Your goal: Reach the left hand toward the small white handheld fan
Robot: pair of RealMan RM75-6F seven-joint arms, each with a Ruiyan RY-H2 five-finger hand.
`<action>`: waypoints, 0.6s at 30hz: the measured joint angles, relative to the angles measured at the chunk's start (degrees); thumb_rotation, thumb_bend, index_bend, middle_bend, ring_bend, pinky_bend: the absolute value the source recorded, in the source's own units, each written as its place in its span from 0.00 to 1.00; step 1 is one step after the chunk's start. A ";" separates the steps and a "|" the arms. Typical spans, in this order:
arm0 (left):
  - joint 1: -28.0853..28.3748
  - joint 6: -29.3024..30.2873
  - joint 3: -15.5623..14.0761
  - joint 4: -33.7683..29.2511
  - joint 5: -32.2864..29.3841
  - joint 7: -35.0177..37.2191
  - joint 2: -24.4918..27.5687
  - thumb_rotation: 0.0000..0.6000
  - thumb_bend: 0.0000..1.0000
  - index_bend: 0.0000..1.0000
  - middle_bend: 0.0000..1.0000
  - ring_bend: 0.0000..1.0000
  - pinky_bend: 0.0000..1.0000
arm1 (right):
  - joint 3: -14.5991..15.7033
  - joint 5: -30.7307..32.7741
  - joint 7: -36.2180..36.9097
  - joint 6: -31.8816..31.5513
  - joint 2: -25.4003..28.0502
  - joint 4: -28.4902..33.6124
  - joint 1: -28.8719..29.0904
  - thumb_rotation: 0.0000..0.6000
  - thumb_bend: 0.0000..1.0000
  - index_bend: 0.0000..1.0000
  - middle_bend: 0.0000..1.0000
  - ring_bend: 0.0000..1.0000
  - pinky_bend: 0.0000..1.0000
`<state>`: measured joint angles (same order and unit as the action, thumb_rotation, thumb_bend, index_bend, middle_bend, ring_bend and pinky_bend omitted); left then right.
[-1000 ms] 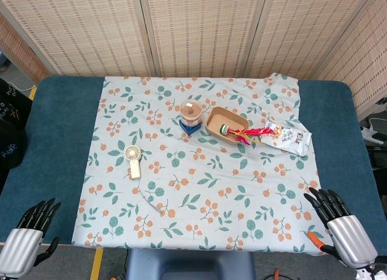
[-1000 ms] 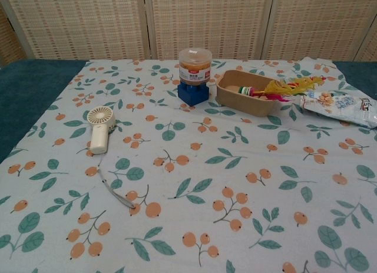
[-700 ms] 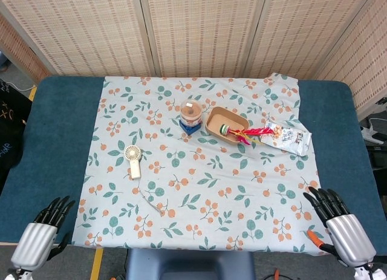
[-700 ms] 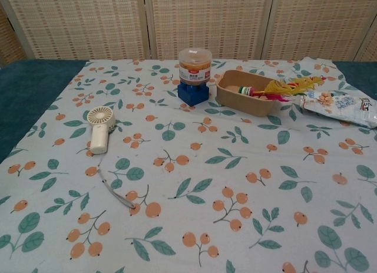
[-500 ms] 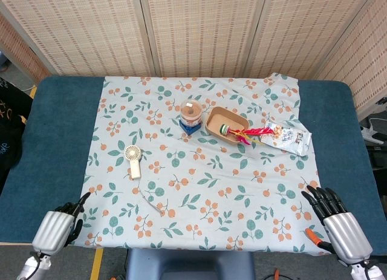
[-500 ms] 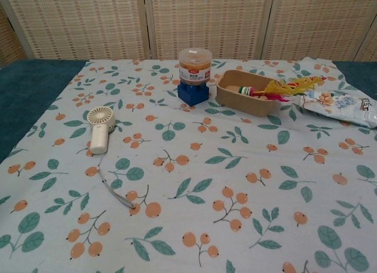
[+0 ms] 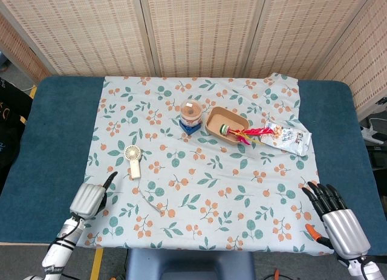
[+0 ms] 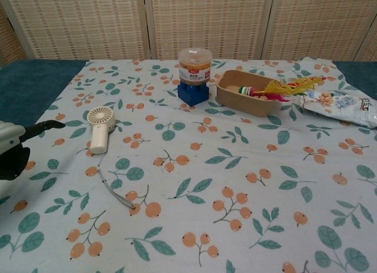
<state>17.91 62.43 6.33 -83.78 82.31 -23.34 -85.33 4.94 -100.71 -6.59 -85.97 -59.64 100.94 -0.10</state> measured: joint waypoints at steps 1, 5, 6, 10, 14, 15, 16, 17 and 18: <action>0.47 -0.23 0.18 0.39 -0.27 -0.13 -0.49 1.00 0.85 0.00 0.97 0.80 0.95 | -0.12 0.39 -0.10 0.28 -0.08 -0.04 0.10 1.00 0.18 0.00 0.00 0.00 0.00; 2.38 -1.12 0.74 1.78 -1.13 -1.40 -2.11 1.00 0.85 0.00 0.97 0.80 0.95 | -0.59 2.05 -0.78 1.81 -0.54 -0.21 0.69 1.00 0.18 0.00 0.00 0.00 0.00; 3.04 -1.56 0.91 2.31 -1.51 -1.85 -2.62 1.00 0.85 0.00 0.97 0.80 0.95 | -0.68 2.28 -0.94 1.99 -0.65 -0.22 0.79 1.00 0.18 0.00 0.00 0.00 0.00; 5.20 -3.41 1.38 4.28 -3.21 -2.83 -4.27 1.00 0.85 0.00 0.97 0.80 0.95 | -0.97 2.92 -1.54 2.33 -1.04 -0.22 1.03 1.00 0.18 0.00 0.00 0.00 0.00; 6.32 -4.34 1.57 5.57 -4.20 -3.25 -5.25 1.00 0.85 0.00 0.97 0.80 0.95 | -1.12 3.17 -1.77 2.36 -1.21 -0.23 1.11 1.00 0.18 0.00 0.00 0.00 0.00; 6.41 -4.38 1.56 5.66 -4.29 -3.25 -5.32 1.00 0.85 0.00 0.97 0.80 0.95 | -1.13 3.21 -1.79 2.37 -1.22 -0.23 1.11 1.00 0.18 0.00 0.00 0.00 0.00; 6.55 -4.47 1.56 5.85 -4.43 -3.22 -5.42 1.00 0.85 0.00 0.97 0.80 0.95 | -1.16 3.32 -1.83 2.39 -1.24 -0.24 1.13 1.00 0.18 0.00 0.00 0.00 0.00; 6.77 -4.58 1.60 6.14 -4.61 -3.19 -5.56 1.00 0.84 0.00 0.97 0.80 0.95 | -1.22 3.55 -1.90 2.45 -1.28 -0.25 1.15 1.00 0.18 0.00 0.00 0.00 0.00; 7.12 -4.71 1.66 6.66 -4.88 -3.15 -5.81 1.00 0.84 0.00 0.97 0.80 0.95 | -1.27 3.73 -1.96 2.49 -1.31 -0.25 1.17 1.00 0.18 0.00 0.00 0.00 0.00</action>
<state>25.03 57.72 7.99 -77.12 77.43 -26.49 -91.14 3.67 -96.98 -8.55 -83.48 -60.95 100.69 1.07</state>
